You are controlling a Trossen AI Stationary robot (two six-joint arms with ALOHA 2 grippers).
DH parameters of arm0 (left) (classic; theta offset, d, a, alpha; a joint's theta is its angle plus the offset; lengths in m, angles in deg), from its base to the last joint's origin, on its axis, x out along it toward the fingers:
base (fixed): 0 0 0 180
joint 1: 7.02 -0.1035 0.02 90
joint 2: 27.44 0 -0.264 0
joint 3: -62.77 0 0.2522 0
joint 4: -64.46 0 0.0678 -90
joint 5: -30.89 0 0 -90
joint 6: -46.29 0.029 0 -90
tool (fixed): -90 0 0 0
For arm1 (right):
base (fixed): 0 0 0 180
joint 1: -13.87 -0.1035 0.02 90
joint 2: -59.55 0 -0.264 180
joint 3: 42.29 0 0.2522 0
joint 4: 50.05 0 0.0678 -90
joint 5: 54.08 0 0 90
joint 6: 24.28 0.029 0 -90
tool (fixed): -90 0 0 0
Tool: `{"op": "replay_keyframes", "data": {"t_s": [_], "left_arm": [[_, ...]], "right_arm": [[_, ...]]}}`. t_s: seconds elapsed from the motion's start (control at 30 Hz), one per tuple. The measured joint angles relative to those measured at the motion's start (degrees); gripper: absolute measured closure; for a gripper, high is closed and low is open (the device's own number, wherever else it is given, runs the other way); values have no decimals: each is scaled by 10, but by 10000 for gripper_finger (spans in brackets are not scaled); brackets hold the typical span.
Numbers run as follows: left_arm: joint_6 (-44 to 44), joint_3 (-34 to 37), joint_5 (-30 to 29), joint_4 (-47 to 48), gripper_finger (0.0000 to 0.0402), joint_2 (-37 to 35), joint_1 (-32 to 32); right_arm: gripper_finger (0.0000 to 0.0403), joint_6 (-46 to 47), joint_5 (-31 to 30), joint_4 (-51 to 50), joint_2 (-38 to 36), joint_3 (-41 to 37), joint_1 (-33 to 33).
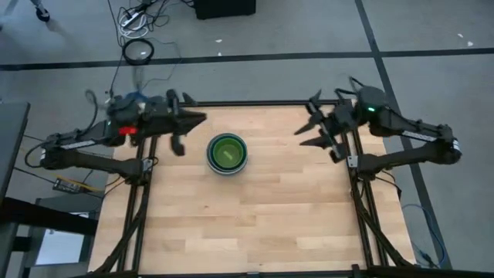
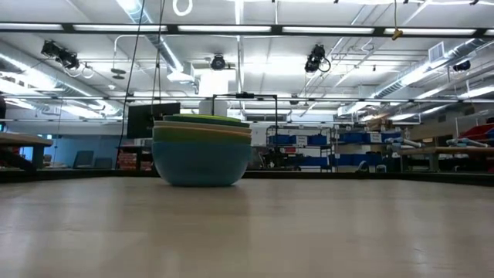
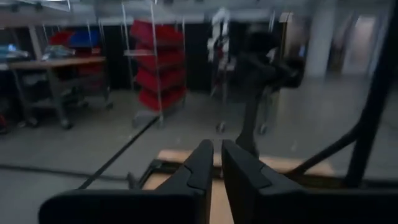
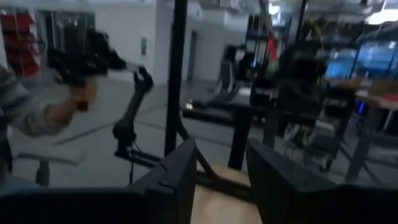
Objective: Nest bowls inside each other
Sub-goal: Return to Home Position
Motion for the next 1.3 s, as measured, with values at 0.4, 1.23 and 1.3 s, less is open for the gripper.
{"op": "replay_keyframes", "data": {"t_s": [0.4, 1.23, 1.3], "left_arm": [[-58, 268, -51, -193, 362, -152, 53], [-88, 566, -106, -541, 362, -149, 140], [-140, 566, -57, -541, 362, -146, 140]], "right_arm": [[275, 46, -30, 43, -163, -176, 5], [275, 201, -133, 351, -186, -462, 5], [275, 239, -133, 378, -194, -462, 5]]}}
